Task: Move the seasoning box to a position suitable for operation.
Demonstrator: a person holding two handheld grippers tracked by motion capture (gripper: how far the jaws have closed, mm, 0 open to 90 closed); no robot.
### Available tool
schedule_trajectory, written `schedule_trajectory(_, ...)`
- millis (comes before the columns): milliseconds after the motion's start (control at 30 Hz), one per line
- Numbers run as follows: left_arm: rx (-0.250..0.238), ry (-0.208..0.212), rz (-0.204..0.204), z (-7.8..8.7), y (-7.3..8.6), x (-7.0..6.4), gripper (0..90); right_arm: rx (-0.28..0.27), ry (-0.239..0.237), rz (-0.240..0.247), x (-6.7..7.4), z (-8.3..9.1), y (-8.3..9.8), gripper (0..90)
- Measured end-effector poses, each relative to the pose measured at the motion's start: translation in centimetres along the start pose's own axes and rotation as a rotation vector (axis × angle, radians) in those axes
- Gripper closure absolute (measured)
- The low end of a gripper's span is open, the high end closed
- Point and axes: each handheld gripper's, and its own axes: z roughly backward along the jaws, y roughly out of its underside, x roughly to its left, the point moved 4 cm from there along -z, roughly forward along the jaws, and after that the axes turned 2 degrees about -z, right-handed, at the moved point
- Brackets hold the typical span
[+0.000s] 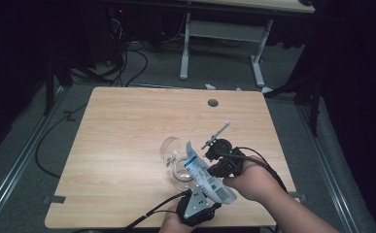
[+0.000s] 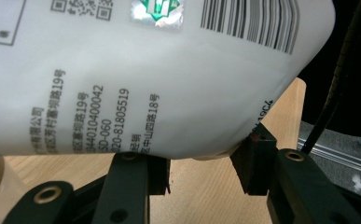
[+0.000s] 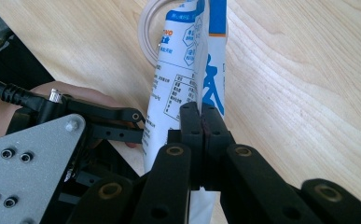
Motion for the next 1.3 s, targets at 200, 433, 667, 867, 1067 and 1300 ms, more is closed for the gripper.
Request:
schedule_trajectory(200,0.003,-0.004,0.004,0.1,-0.1,0.2,62.0,0.010,0.009,-0.007,0.1,-0.2,-0.5,90.0)
schedule_trajectory(433,0.000,-0.008,0.009,0.0,-0.2,0.3,62.1,0.020,0.029,0.015,0.3,-0.3,-0.8,90.0)
schedule_trajectory(667,-0.011,-0.006,0.026,0.2,-0.4,0.4,62.0,0.029,0.038,0.051,0.4,-0.2,-1.3,90.0)
schedule_trajectory(867,-0.014,-0.012,0.022,0.3,-0.4,0.5,61.6,0.033,0.022,0.044,0.2,-0.1,-1.5,90.0)
schedule_trajectory(1067,-0.017,-0.018,0.009,0.2,-0.4,0.3,59.7,0.035,0.023,0.056,0.4,-0.1,-1.6,90.0)
schedule_trajectory(1300,-0.024,-0.015,0.000,0.2,-0.7,0.0,58.7,0.032,0.027,0.063,0.4,0.1,-1.7,90.0)
